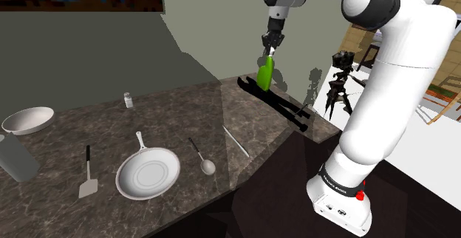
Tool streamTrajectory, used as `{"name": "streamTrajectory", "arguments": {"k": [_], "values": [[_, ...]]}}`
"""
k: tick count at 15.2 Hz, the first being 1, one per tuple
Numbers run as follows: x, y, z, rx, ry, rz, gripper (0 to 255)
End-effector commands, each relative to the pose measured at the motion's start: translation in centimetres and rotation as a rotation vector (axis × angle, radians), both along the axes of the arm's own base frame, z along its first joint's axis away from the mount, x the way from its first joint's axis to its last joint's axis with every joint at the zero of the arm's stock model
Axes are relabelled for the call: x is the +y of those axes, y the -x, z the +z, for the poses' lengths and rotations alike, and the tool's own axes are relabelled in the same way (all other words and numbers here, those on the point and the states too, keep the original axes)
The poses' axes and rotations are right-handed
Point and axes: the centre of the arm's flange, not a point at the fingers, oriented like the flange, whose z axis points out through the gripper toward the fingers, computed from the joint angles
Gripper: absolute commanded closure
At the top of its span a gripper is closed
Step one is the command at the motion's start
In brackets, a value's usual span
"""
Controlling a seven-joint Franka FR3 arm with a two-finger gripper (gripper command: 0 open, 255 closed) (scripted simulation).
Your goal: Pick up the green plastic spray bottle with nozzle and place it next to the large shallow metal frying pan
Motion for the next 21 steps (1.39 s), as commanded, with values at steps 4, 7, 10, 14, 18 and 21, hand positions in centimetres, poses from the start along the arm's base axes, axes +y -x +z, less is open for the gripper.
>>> {"name": "streamTrajectory", "arguments": {"k": [4, 7, 10, 14, 18, 21], "values": [[0.1, 0.0, 2.6, 0.0, 0.0, 0.0, 255], [0.1, 0.0, 4.2, 0.0, 0.0, 0.0, 255], [0.1, 0.0, 5.8, 0.0, 0.0, 0.0, 255], [0.1, 0.0, 7.9, 0.0, 0.0, 0.0, 255], [4.0, -0.6, 8.3, 0.0, 0.0, 0.0, 255], [7.9, -1.2, 8.3, 0.0, 0.0, 0.0, 255]]}}
